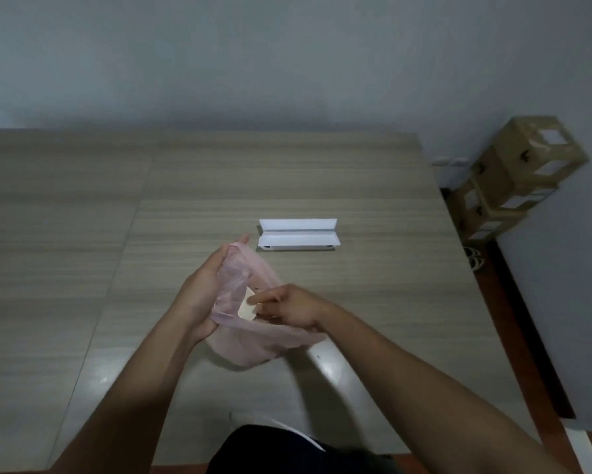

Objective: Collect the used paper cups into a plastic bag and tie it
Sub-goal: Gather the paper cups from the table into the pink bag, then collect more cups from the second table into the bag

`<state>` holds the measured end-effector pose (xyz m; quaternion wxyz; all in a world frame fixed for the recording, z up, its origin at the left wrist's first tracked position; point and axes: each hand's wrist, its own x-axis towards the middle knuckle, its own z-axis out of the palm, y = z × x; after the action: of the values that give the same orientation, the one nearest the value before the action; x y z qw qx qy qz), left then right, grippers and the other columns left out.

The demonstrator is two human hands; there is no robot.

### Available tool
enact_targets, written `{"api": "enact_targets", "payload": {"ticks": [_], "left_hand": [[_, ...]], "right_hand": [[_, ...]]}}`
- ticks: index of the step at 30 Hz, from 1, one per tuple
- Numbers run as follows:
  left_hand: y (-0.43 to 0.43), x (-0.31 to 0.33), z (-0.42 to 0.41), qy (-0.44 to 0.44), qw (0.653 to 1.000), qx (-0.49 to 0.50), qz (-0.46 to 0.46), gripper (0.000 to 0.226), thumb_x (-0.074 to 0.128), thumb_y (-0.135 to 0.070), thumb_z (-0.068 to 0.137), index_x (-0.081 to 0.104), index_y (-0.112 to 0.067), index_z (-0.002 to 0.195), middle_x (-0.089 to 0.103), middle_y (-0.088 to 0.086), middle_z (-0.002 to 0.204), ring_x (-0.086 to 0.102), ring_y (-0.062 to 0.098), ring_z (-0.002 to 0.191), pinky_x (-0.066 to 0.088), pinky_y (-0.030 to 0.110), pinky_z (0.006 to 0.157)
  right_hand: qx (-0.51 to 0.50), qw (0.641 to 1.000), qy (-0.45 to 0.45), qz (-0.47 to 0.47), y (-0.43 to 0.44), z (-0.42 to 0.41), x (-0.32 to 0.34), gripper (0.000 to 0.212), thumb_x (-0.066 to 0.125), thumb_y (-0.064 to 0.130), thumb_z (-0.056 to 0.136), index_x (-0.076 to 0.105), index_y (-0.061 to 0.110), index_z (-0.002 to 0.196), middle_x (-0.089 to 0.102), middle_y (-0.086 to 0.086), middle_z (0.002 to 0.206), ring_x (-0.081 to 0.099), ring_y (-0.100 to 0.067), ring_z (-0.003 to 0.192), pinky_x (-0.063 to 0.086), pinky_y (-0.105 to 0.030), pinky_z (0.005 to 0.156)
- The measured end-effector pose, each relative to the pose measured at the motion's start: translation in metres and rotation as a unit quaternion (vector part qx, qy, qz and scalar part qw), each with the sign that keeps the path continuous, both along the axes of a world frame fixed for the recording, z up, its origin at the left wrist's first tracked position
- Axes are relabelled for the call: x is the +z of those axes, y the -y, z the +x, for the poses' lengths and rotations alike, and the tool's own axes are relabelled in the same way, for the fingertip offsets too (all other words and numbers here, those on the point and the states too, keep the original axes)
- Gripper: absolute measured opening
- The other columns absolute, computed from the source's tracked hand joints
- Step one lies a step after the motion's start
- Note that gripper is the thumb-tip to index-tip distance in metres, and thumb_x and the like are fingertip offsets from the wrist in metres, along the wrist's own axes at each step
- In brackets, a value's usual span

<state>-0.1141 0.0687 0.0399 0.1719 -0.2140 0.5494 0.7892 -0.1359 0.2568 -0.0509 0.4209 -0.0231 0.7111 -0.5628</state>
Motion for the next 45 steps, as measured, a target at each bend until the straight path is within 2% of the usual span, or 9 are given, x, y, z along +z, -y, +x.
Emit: {"api": "enact_targets", "payload": {"ticks": [3,6,10,16,24,32,36,41,45], "left_hand": [[-0.007,0.013,-0.002,-0.018,0.999,-0.021,0.016,0.044,0.042,-0.045,0.116,0.069,-0.027,0.147,0.072,0.004,0.149,0.07,0.013,0.126,0.058,0.025,0.102],[-0.003,0.025,-0.005,-0.025,0.999,-0.004,0.031,0.042,0.058,-0.043,0.109,0.072,-0.025,0.145,0.071,0.003,0.148,0.067,0.019,0.133,0.059,0.029,0.101],[0.01,0.029,-0.008,-0.047,0.998,0.022,0.031,0.036,0.07,-0.024,0.102,0.076,-0.016,0.137,0.08,0.005,0.13,0.077,0.013,0.108,0.064,0.019,0.084],[0.039,0.022,-0.014,-0.061,0.997,0.036,0.003,0.038,0.071,-0.014,0.102,0.074,-0.01,0.14,0.081,0.014,0.122,0.08,0.014,0.091,0.066,0.024,0.077],[0.052,0.007,-0.015,-0.075,0.995,0.051,-0.036,0.041,0.07,0.0,0.101,0.076,-0.016,0.138,0.077,0.011,0.095,0.07,0.012,0.069,0.061,0.022,0.061],[0.062,-0.002,0.005,-0.077,0.978,0.06,-0.183,0.034,0.079,-0.005,0.096,0.082,-0.021,0.126,0.085,0.007,0.112,0.078,0.021,0.093,0.066,0.036,0.09],[0.065,-0.016,0.028,-0.083,0.877,0.082,-0.466,0.02,0.07,-0.023,0.101,0.086,-0.018,0.113,0.085,0.0,0.104,0.077,0.021,0.1,0.058,0.035,0.091],[0.053,-0.019,0.075,-0.063,0.825,0.139,-0.544,0.028,0.062,-0.029,0.107,0.081,-0.011,0.096,0.076,0.005,0.085,0.069,0.026,0.087,0.042,0.033,0.073],[0.036,-0.008,0.117,-0.031,0.832,0.197,-0.518,0.031,0.054,-0.033,0.111,0.08,-0.016,0.104,0.076,0.007,0.096,0.067,0.027,0.093,0.044,0.036,0.078]], "right_hand": [[0.077,0.992,-0.084,0.055,0.011,0.006,0.015,0.044,0.061,0.022,0.111,0.061,0.02,0.155,0.039,0.009,0.173,0.047,-0.011,0.151,0.043,-0.006,0.098],[0.107,0.974,-0.166,0.111,0.006,-0.006,0.016,0.04,0.058,0.03,0.113,0.066,0.019,0.15,0.055,0.002,0.164,0.057,-0.01,0.138,0.04,-0.018,0.108],[0.082,0.937,-0.243,0.238,-0.023,-0.031,0.008,0.044,0.053,0.039,0.113,0.07,0.015,0.145,0.063,-0.001,0.156,0.055,-0.02,0.147,0.037,-0.031,0.124],[0.163,0.868,-0.219,0.414,-0.083,-0.049,0.005,0.062,0.036,0.05,0.115,0.07,0.001,0.134,0.066,-0.023,0.146,0.062,-0.04,0.134,0.047,-0.039,0.108],[0.024,0.775,-0.329,0.54,-0.115,-0.042,0.013,0.05,0.054,0.061,0.104,0.079,0.018,0.111,0.078,-0.016,0.109,0.074,-0.038,0.103,0.058,-0.04,0.084],[-0.078,0.797,-0.392,0.454,-0.109,-0.029,0.023,0.05,0.073,0.058,0.094,0.042,0.022,0.108,0.064,-0.005,0.077,0.071,-0.036,0.075,0.045,-0.039,0.062],[-0.081,0.814,-0.333,0.469,-0.11,-0.034,0.028,0.051,0.078,0.045,0.094,0.054,0.019,0.131,0.068,-0.009,0.094,0.072,-0.036,0.094,0.049,-0.04,0.072],[-0.093,0.861,-0.299,0.402,-0.108,-0.03,0.026,0.024,0.074,0.034,0.095,0.08,0.018,0.078,0.079,-0.011,0.085,0.074,-0.034,0.087,0.045,-0.03,0.068],[-0.139,0.926,-0.243,0.255,-0.097,-0.027,0.039,0.026,0.066,0.025,0.096,0.084,0.017,0.08,0.074,-0.003,0.074,0.065,-0.024,0.076,0.041,-0.029,0.061]]}}
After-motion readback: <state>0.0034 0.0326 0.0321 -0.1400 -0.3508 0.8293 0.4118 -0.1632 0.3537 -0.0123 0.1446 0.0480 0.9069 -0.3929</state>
